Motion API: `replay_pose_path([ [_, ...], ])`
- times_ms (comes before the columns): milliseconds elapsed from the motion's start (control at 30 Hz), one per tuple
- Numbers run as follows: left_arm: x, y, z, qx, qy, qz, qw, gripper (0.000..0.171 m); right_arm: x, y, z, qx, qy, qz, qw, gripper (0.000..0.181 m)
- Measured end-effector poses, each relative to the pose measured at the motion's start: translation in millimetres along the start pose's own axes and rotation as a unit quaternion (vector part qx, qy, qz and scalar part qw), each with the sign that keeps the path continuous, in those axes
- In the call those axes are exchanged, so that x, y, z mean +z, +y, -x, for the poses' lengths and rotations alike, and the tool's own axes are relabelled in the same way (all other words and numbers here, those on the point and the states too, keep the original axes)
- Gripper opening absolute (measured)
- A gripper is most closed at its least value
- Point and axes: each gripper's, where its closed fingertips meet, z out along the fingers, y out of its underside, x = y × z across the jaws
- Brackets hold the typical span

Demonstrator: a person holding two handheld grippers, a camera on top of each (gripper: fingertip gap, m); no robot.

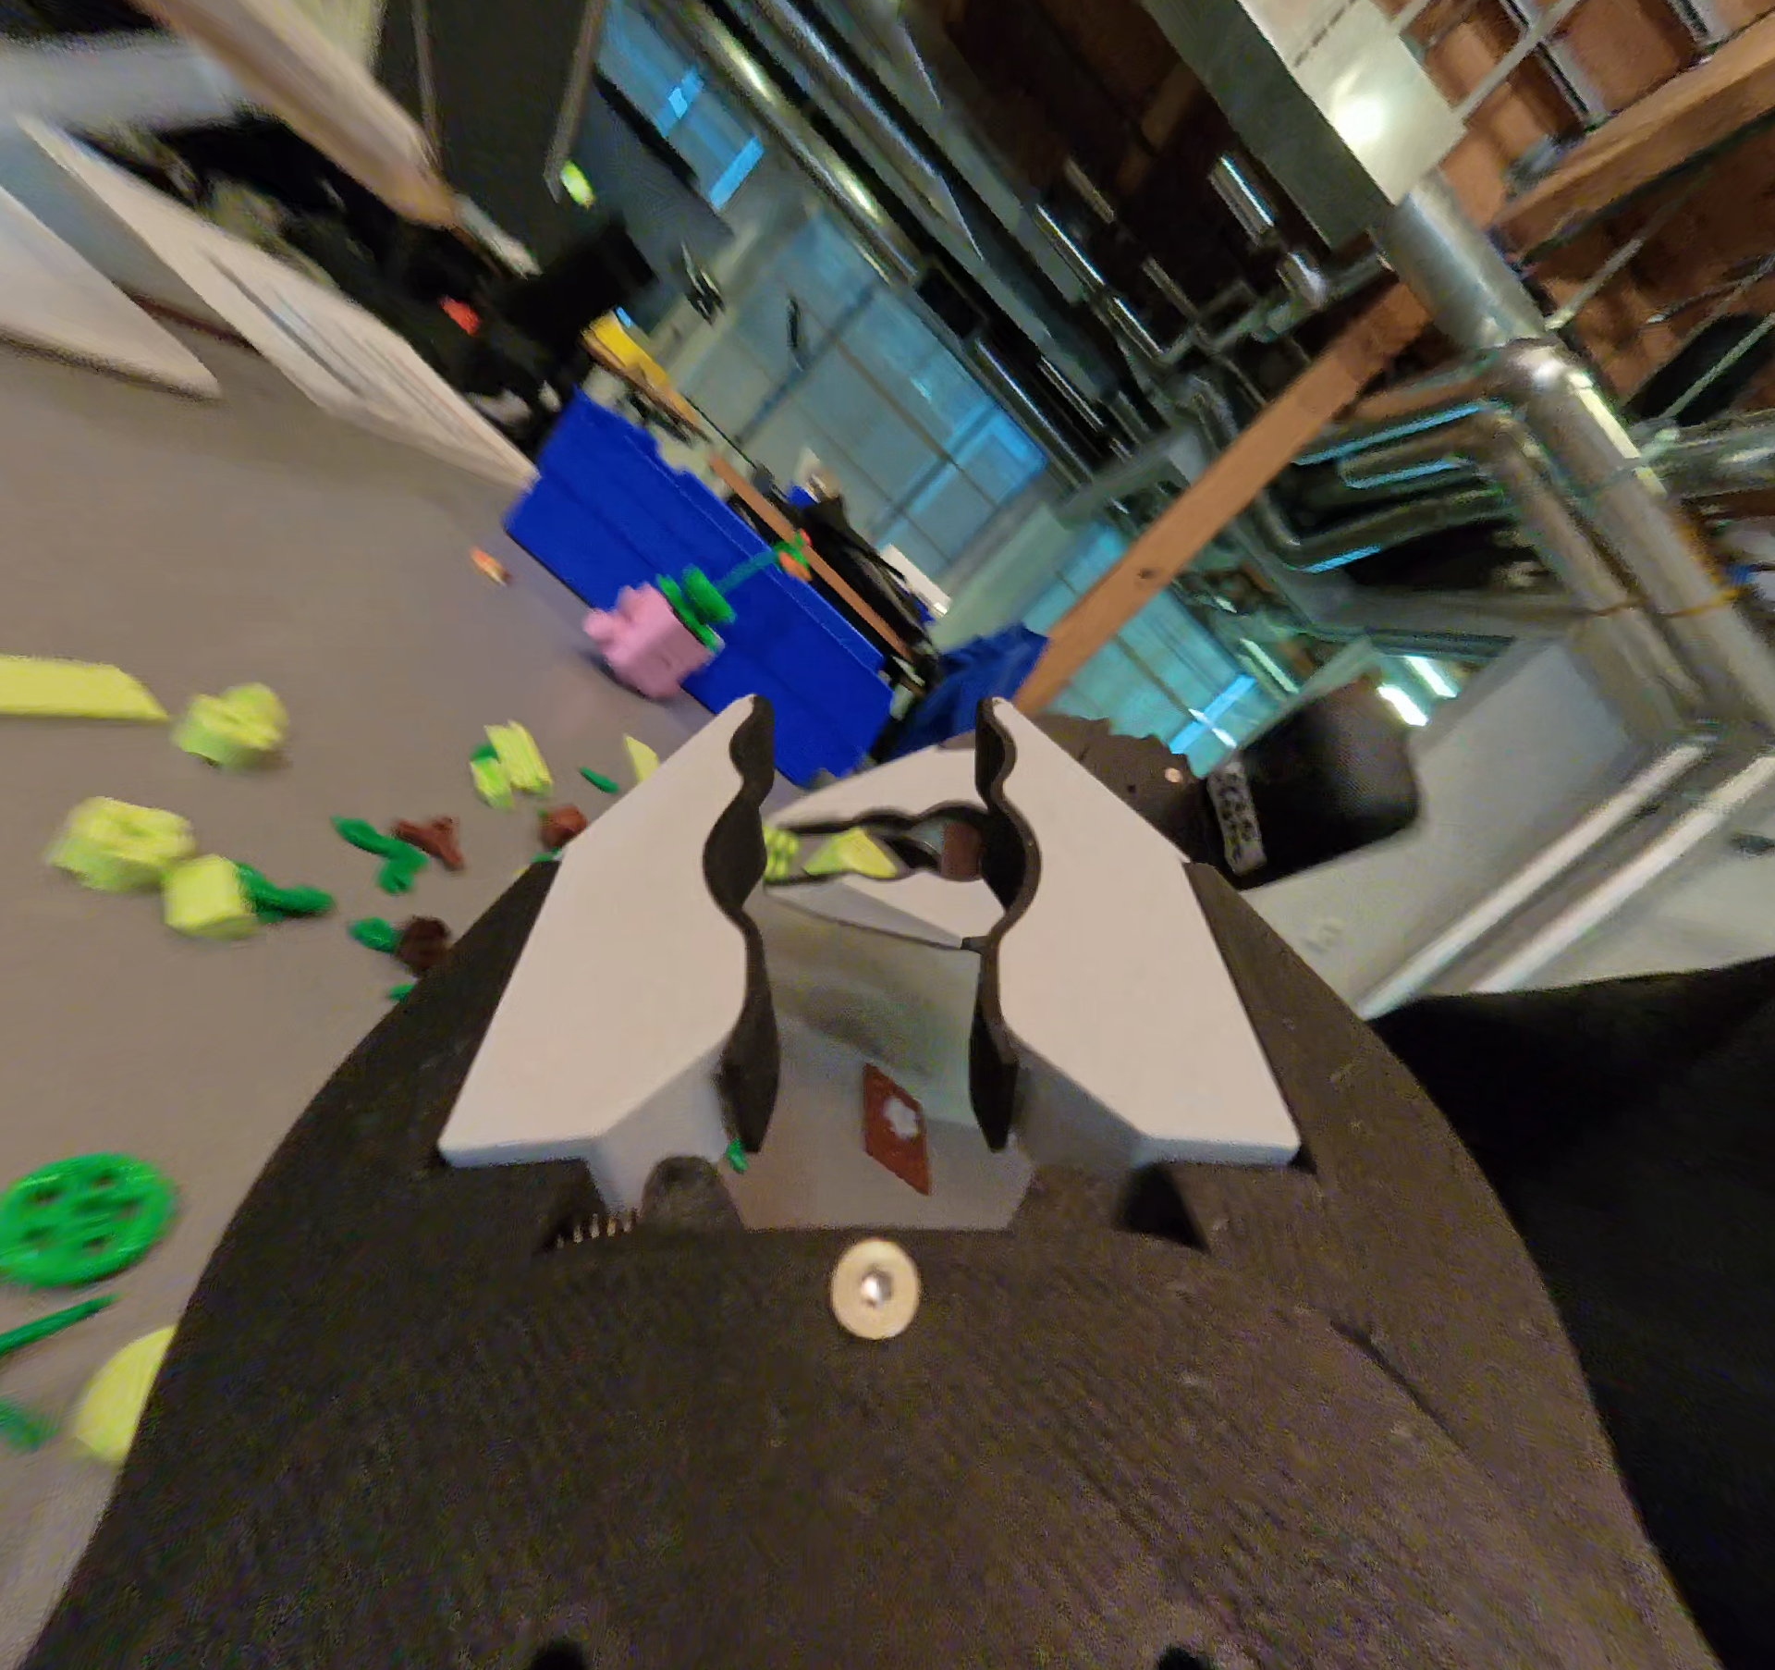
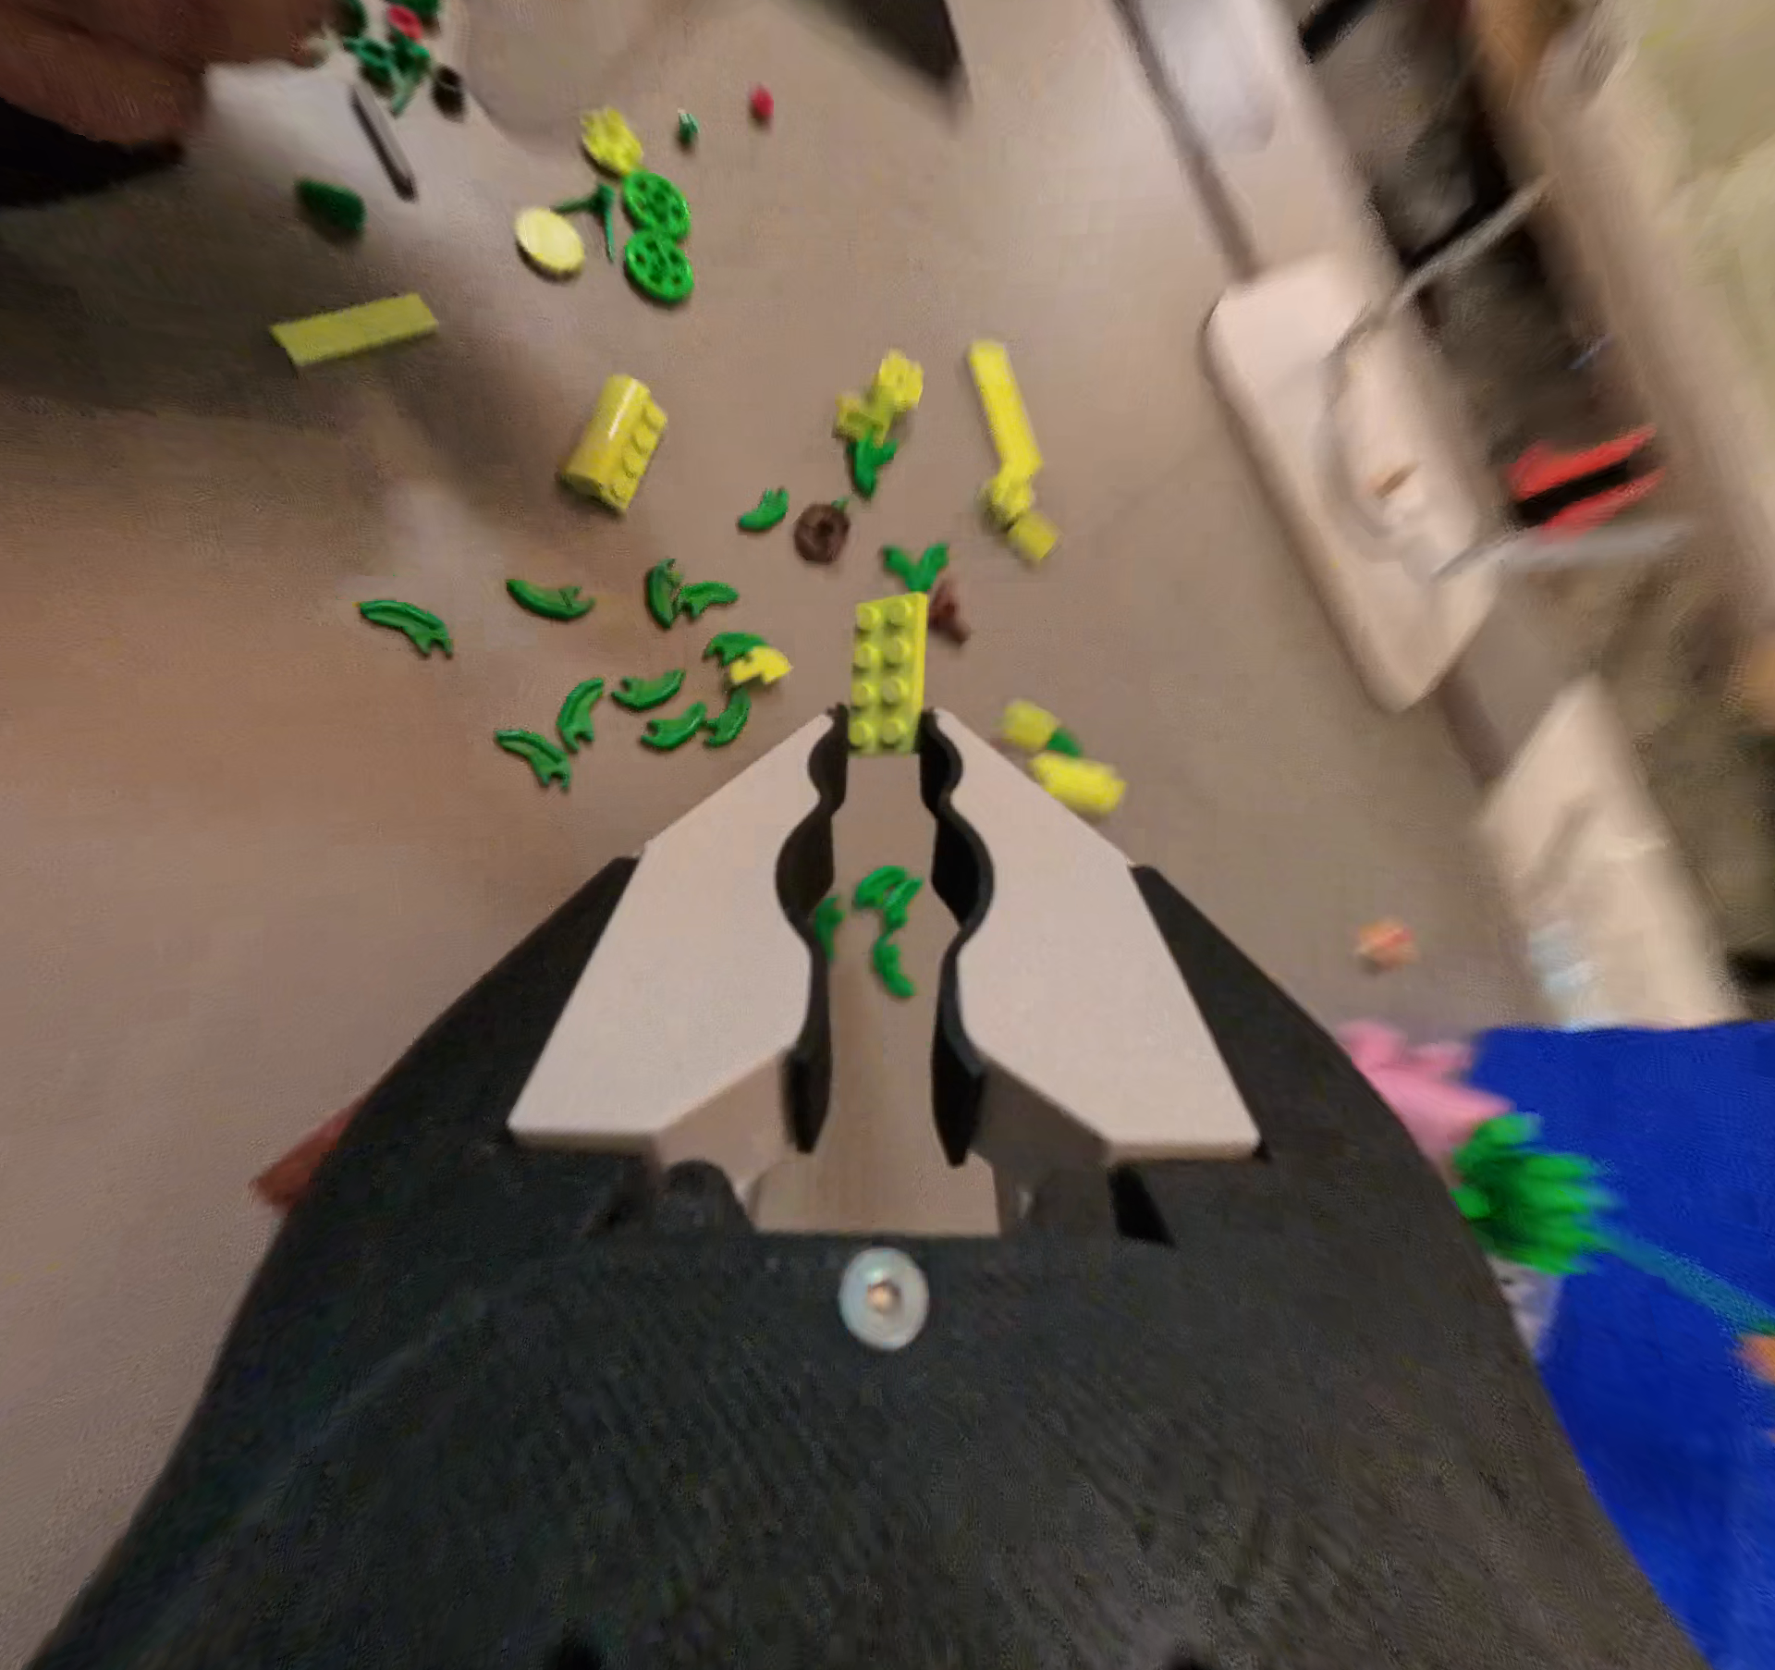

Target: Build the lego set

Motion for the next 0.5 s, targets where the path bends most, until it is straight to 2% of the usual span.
replay_pose_path([
  [100,-29.4,-27.9,7.0,0.076,-0.075,-0.044,0.993,0.04,12.6,22.2,11.0,0.182,-0.099,0.03,0.978,0.012],
  [167,-52.7,-42.8,15.5,0.113,-0.135,-0.063,0.982,0.039,16.1,27.4,13.1,0.256,-0.134,0.024,0.957,0.012],
  [333,-91.3,-56.5,39.0,0.147,-0.244,-0.054,0.957,0.03,22.8,40.9,14.6,0.313,-0.151,0.043,0.937,0.012],
  [500,-101.4,-58.1,50.6,0.161,-0.289,-0.048,0.942,0.024,29.1,45.9,19.6,0.342,-0.166,0.055,0.923,0.013],
])
